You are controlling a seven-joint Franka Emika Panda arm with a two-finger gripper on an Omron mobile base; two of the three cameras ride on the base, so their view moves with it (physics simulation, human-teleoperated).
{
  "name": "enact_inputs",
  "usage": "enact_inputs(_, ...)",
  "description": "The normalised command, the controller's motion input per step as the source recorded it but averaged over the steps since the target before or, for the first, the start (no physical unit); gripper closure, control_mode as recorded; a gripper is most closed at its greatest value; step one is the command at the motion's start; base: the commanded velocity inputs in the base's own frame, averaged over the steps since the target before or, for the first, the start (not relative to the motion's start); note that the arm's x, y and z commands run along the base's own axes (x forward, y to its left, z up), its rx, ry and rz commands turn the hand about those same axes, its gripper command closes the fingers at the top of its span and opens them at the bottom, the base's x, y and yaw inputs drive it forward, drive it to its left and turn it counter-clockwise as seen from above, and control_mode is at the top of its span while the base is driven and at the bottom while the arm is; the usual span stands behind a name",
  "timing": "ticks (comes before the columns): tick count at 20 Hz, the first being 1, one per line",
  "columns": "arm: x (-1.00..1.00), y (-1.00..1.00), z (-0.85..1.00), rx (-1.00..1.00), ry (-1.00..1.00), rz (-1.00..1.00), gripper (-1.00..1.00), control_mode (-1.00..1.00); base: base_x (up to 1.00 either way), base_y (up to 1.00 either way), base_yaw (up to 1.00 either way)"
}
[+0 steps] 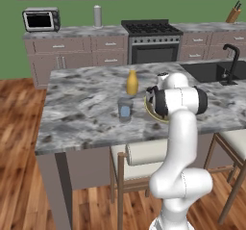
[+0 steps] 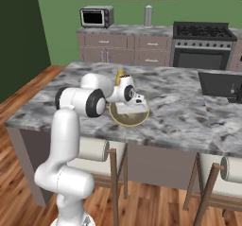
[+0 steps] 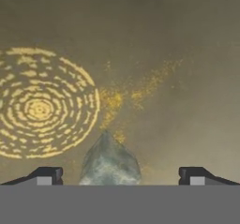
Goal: There are two ice cubes in the ice bowl. Place both ice cubes in the glass cup.
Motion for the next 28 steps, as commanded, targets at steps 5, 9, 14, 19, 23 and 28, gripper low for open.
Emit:
enact_inputs(5, 0.19, 0.00, -0.04, 0.03, -0.03, 0.00, -1.00, -1.00, 0.00, 0.00, 0.00)
enact_inputs(9, 0.23, 0.01, -0.32, 0.00, -0.10, 0.00, -1.00, -1.00, 0.00, 0.00, 0.00)
enact_inputs(14, 0.01, 0.04, -0.93, 0.00, -0.05, 0.00, 1.00, -1.00, 0.00, 0.00, 0.00)
enact_inputs(19, 0.08, 0.01, -0.25, 0.01, -0.03, 0.00, 1.00, -1.00, 0.00, 0.00, 0.00)
enact_inputs(23, 0.00, 0.00, 0.00, 0.00, -0.06, 0.00, 1.00, -1.00, 0.00, 0.00, 0.00)
enact_inputs(28, -0.17, 0.01, 0.09, 0.00, -0.05, 0.00, 1.00, -1.00, 0.00, 0.00, 0.00)
